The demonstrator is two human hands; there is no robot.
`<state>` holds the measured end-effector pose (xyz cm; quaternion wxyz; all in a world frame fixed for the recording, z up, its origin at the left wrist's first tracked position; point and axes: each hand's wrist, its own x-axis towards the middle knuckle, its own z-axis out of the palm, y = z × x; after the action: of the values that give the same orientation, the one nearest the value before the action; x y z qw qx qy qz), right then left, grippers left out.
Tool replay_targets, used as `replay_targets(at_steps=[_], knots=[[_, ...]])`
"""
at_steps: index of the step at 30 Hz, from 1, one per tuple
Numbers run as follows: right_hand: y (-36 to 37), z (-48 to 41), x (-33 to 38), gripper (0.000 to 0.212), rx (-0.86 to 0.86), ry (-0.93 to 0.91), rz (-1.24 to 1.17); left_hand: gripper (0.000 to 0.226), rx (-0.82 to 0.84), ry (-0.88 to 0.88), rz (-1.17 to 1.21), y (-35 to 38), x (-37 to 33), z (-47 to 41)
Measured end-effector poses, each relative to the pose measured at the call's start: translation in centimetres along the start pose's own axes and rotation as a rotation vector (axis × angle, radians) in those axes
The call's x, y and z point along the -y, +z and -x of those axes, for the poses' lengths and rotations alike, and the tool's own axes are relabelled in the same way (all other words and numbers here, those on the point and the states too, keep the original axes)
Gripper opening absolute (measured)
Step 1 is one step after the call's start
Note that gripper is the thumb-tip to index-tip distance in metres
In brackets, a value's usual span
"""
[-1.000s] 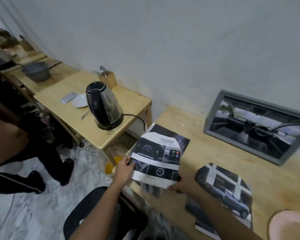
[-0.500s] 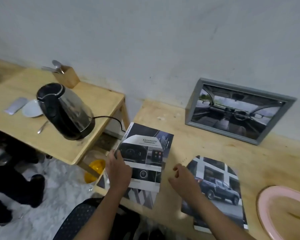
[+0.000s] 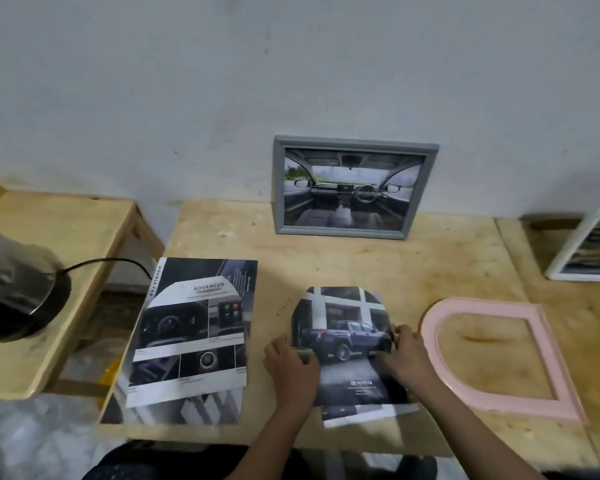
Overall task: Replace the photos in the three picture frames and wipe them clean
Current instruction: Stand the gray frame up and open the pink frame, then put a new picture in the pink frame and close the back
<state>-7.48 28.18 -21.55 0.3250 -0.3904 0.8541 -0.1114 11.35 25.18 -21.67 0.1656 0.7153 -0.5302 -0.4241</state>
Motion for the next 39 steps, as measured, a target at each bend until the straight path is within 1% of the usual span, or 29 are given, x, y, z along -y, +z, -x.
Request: replay_targets(at_steps=[2, 4, 6, 8, 9, 11, 14, 17, 19, 20, 21, 23, 25, 27, 28, 30, 31, 32, 34, 36, 38, 39], knots=[[0.3, 0.2, 0.0, 0.05, -0.011, -0.033, -0.019, 0.056, -0.013, -0.014, -0.015, 0.3, 0.0, 0.0], [0.5, 0.2, -0.1, 0.044, -0.031, -0.05, -0.059, 0.054, -0.018, -0.065, 0.035, 0.2, -0.2, -0.4], [0.6, 0.2, 0.0, 0.035, -0.052, -0.077, -0.062, 0.037, -0.01, -0.104, 0.139, -0.2, -0.7, -0.5], [0.6, 0.4, 0.2, 0.027, -0.057, -0.127, -0.075, 0.014, -0.01, -0.078, 0.168, -0.7, -1.2, -0.2], [0.4, 0.5, 0.3, 0.025, -0.051, -0.161, -0.103, 0.009, -0.025, -0.045, 0.173, -0.8, -1.5, 0.0], [-0.5, 0.7, 0.4, 0.024, -0.014, -0.253, -0.199, 0.005, -0.078, 0.011, 0.188, -1.3, -2.5, 0.7], [-3.8, 0.9, 0.1, 0.019, 0.067, -0.362, -0.376, 0.006, -0.202, 0.059, 0.218, -1.4, -4.8, 2.5], [-8.4, 1.1, -1.5, 0.022, 0.073, -0.407, -0.575, 0.018, -0.261, 0.106, 0.226, -0.3, -8.0, 4.2], [-11.8, 1.2, -3.0, 0.02, 0.036, -0.434, -0.698, 0.01, -0.311, 0.103, 0.146, 1.4, -10.3, 4.9], [-13.6, 1.3, -3.9, 0.021, -0.004, -0.464, -0.722, 0.006, -0.323, 0.091, 0.124, 2.6, -11.6, 5.5], [-15.4, 1.6, -5.0, 0.023, -0.053, -0.503, -0.728, 0.005, -0.326, 0.095, 0.143, 4.0, -12.8, 5.9], [-18.9, 2.0, -7.2, 0.029, -0.153, -0.612, -0.734, 0.003, -0.219, 0.109, 0.314, 6.9, -15.2, 6.5], [-21.8, 2.5, -9.7, 0.031, -0.236, -0.735, -0.686, 0.006, -0.003, 0.091, 0.568, 9.7, -17.6, 7.5], [-23.9, 2.7, -12.1, 0.025, -0.313, -0.88, -0.553, 0.015, 0.157, 0.042, 0.785, 12.2, -19.3, 8.2], [-24.5, 2.8, -13.3, 0.023, -0.358, -0.952, -0.456, 0.021, 0.218, -0.009, 0.877, 13.3, -19.9, 8.8], [-24.6, 2.5, -15.7, 0.021, -0.457, -1.067, -0.185, 0.032, 0.351, -0.11, 1.04, 14.9, -20.2, 9.8], [-24.2, 2.5, -16.8, 0.021, -0.486, -1.106, -0.056, 0.034, 0.4, -0.131, 1.098, 15.6, -19.8, 10.3], [-23.4, 2.4, -17.9, 0.021, -0.472, -1.132, 0.044, 0.037, 0.412, -0.128, 1.12, 16.1, -19.1, 10.5], [-21.1, 2.3, -20.0, 0.018, -0.355, -1.127, 0.2, 0.037, 0.343, -0.064, 0.948, 17.2, -16.9, 10.0], [-18.3, 2.2, -21.6, 0.022, -0.239, -1.058, 0.315, 0.033, 0.263, -0.09, 0.788, 18.1, -14.7, 9.5], [-15.5, 1.8, -22.8, 0.029, -0.156, -0.975, 0.329, 0.023, 0.157, -0.118, 0.608, 18.7, -12.9, 8.5], [-14.3, 1.6, -23.2, 0.032, -0.114, -0.942, 0.341, 0.017, 0.106, -0.099, 0.514, 18.9, -12.4, 8.2]])
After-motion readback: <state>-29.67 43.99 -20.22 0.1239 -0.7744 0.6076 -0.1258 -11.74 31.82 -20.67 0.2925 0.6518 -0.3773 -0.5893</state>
